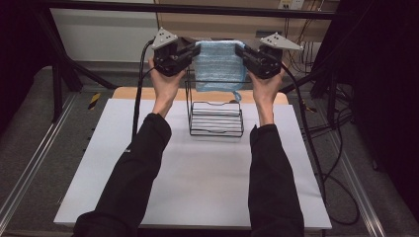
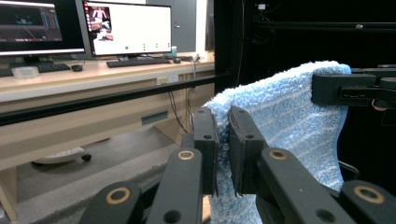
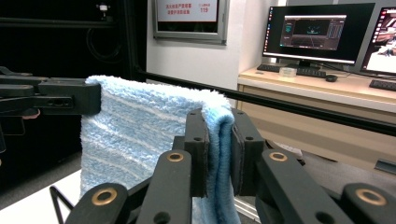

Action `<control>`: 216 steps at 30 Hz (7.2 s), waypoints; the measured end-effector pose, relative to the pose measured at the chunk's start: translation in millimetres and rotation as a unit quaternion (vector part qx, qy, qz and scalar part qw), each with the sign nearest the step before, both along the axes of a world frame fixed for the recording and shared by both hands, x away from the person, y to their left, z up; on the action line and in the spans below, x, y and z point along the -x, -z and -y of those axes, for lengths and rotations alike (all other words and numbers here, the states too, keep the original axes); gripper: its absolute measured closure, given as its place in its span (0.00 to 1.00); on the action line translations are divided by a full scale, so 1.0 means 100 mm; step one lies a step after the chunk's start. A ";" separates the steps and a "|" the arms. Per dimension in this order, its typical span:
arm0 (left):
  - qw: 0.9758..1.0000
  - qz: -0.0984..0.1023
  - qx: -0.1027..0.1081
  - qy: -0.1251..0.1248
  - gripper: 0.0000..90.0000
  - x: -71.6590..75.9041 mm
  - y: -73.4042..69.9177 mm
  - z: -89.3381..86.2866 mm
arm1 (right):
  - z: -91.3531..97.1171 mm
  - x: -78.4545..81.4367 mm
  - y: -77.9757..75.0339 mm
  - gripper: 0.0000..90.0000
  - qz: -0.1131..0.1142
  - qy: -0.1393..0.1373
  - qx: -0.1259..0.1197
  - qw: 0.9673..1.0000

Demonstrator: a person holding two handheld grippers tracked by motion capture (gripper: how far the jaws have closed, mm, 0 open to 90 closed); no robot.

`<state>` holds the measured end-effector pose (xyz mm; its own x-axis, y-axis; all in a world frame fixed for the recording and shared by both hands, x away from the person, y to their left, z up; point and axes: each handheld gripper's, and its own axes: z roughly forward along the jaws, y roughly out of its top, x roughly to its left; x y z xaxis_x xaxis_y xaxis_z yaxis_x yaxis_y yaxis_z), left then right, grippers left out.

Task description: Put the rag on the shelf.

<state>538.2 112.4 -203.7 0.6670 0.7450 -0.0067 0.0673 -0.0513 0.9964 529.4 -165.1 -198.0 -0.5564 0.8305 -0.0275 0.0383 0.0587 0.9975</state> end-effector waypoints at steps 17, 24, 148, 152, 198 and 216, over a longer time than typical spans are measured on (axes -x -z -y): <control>0.999 -0.036 -0.012 0.036 0.91 0.16 0.18 -0.07 | 0.04 0.26 0.29 0.89 -0.023 -0.016 -0.014 1.000; 0.998 -0.037 -0.010 0.051 0.91 0.25 0.21 -0.10 | 0.05 0.35 0.36 0.88 -0.022 -0.025 -0.020 0.999; 0.985 -0.136 -0.092 0.055 0.97 0.43 0.63 -0.03 | 0.12 0.51 0.76 0.94 -0.149 -0.052 0.043 0.987; 0.985 -0.136 -0.089 0.061 0.91 0.48 0.57 -0.07 | 0.14 0.59 0.70 0.85 -0.140 -0.059 0.040 0.988; 0.977 -0.167 -0.127 0.048 0.12 1.12 1.24 -0.82 | 0.51 1.16 1.08 0.03 -0.165 -0.081 0.031 0.982; 0.967 -0.207 -0.142 0.035 0.12 1.50 2.03 -1.30 | 0.78 1.45 1.93 0.01 -0.218 -0.091 0.046 0.971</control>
